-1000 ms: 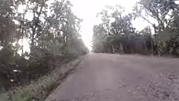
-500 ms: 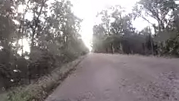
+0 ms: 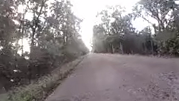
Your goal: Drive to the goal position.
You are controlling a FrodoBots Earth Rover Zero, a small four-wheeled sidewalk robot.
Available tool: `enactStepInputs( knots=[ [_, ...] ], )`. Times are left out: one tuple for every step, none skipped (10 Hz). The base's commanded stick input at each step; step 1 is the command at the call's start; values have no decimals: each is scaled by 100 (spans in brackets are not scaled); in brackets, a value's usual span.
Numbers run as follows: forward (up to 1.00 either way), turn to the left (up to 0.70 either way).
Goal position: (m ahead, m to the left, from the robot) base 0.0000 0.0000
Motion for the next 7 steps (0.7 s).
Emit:
enactStepInputs(
  knots=[
    [10,1],
    [10,1],
    [10,1],
    [10,1],
    [10,1],
    [10,1],
    [10,1]
  ],
)
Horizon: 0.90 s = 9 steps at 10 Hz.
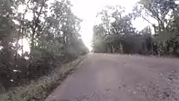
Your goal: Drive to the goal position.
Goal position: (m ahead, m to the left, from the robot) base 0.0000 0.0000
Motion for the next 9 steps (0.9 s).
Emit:
enactStepInputs(
  knots=[
    [10,1],
    [10,1],
    [10,1],
    [10,1],
    [10,1],
    [10,1],
    [10,1],
    [10,1],
    [10,1]
  ],
)
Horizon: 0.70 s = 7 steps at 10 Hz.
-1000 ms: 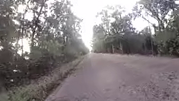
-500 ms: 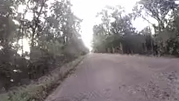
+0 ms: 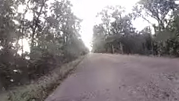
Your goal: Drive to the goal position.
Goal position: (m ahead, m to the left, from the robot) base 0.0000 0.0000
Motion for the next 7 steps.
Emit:
enactStepInputs(
  knots=[
    [10,1],
    [10,1],
    [10,1],
    [10,1],
    [10,1],
    [10,1],
    [10,1]
  ],
)
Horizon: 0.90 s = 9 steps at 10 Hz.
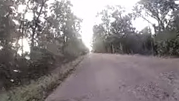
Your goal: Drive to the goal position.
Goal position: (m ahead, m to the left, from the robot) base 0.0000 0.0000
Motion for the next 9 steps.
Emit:
enactStepInputs(
  knots=[
    [10,1],
    [10,1],
    [10,1],
    [10,1],
    [10,1],
    [10,1],
    [10,1],
    [10,1],
    [10,1]
  ],
)
